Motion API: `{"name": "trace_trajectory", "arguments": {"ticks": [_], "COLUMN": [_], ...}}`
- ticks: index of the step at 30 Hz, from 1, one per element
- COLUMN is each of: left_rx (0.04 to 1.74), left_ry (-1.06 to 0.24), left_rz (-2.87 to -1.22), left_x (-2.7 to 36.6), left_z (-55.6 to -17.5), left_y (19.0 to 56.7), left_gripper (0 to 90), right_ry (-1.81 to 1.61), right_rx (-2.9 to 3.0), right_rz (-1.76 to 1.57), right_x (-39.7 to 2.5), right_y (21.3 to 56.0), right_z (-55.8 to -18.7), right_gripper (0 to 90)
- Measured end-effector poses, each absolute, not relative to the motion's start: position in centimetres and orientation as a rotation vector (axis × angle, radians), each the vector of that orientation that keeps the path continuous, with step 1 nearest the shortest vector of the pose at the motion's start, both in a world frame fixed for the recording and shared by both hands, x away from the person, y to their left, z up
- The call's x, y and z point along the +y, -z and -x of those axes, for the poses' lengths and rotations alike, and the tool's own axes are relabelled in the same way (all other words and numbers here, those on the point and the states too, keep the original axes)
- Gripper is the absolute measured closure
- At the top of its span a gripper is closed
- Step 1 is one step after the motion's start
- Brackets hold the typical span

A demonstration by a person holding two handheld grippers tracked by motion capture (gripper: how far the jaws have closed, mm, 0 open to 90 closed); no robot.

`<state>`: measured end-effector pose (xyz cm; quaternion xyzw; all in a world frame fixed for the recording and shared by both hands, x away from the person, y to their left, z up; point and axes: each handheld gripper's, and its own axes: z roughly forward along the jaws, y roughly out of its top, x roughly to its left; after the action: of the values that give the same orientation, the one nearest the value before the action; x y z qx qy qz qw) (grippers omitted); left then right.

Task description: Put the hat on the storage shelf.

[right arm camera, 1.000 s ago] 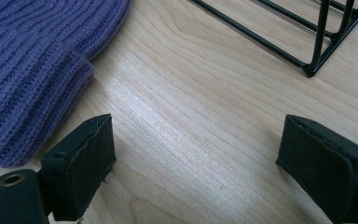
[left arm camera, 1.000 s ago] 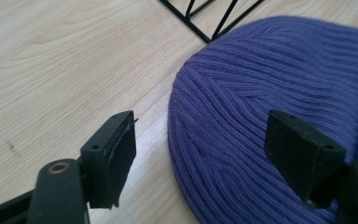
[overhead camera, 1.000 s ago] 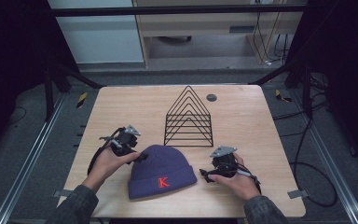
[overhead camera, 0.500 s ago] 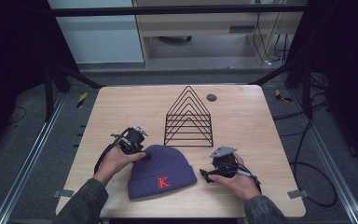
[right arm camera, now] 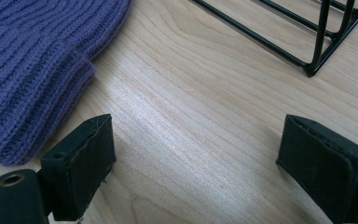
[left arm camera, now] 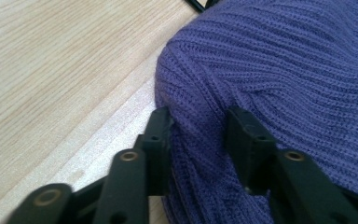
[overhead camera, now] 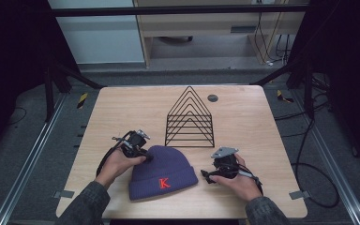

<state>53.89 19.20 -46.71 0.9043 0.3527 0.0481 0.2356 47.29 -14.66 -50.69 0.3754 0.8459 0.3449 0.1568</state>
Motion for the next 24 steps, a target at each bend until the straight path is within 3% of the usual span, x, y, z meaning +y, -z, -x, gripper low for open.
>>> {"name": "trace_trajectory", "arguments": {"ticks": [3,9,24], "left_rx": [0.972,0.947,0.755], "left_ry": [-0.13,-0.15,-0.325], "left_rz": [-2.47,-2.45,-2.392], "left_x": [19.5,19.8,18.3], "left_z": [-53.7,-52.9,-48.8], "left_y": [46.5,45.4,39.8], "left_gripper": [72.9,79.0,80.0], "right_ry": [-0.989,-0.988,-0.986], "right_rx": [2.421,2.419,2.414], "right_rz": [-1.075,-1.075,-1.085], "right_x": [-14.7,-14.7,-14.7], "right_y": [50.7,50.7,50.7], "right_z": [-47.3,-47.3,-47.4], "right_gripper": [10.5,9.8,8.6]}}
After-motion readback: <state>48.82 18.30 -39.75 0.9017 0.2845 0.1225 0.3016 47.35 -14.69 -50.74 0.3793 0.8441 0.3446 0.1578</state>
